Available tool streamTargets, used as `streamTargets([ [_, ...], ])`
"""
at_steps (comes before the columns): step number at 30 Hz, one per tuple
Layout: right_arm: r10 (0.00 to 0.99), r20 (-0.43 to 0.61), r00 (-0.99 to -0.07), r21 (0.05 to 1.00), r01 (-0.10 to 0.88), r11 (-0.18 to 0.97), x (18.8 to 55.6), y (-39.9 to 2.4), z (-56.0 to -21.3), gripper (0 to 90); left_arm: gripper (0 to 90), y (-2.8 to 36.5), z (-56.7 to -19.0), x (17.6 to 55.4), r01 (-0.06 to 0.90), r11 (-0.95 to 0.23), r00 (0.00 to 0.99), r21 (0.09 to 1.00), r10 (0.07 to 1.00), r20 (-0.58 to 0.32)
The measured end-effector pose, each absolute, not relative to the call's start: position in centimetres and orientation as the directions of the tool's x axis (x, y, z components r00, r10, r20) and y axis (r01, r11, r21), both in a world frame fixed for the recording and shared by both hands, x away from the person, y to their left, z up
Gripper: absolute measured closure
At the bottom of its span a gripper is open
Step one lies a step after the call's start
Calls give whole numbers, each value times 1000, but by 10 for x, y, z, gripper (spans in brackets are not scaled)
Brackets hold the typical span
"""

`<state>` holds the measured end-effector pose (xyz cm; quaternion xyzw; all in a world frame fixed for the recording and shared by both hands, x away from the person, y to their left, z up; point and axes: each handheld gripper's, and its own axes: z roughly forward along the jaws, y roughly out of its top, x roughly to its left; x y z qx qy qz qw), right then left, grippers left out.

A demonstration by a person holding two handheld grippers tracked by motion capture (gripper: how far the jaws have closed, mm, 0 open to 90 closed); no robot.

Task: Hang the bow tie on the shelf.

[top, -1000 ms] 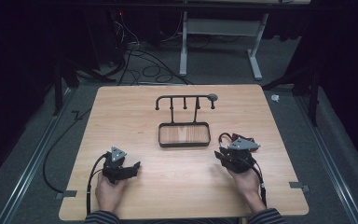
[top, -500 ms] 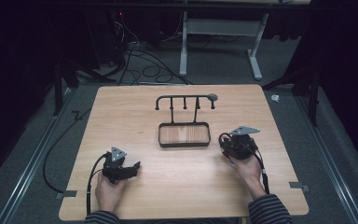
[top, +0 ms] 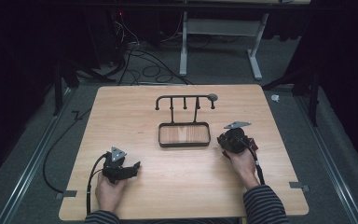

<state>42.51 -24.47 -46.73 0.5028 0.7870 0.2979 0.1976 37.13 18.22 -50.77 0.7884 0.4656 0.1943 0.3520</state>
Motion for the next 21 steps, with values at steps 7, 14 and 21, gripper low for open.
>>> streamTargets([
  [7,919,-33,-393,634,703,323,435,-242,-475,750,229,182,-508,371,597,-319,491,736,871,-21],
  [14,920,-16,-391,610,725,319,438,-244,-480,783,229,182,-508,371,597,-319,491,736,871,-22],
  [21,918,-17,-396,596,733,327,439,-244,-483,804,229,182,-508,371,597,-318,491,736,871,-22],
])
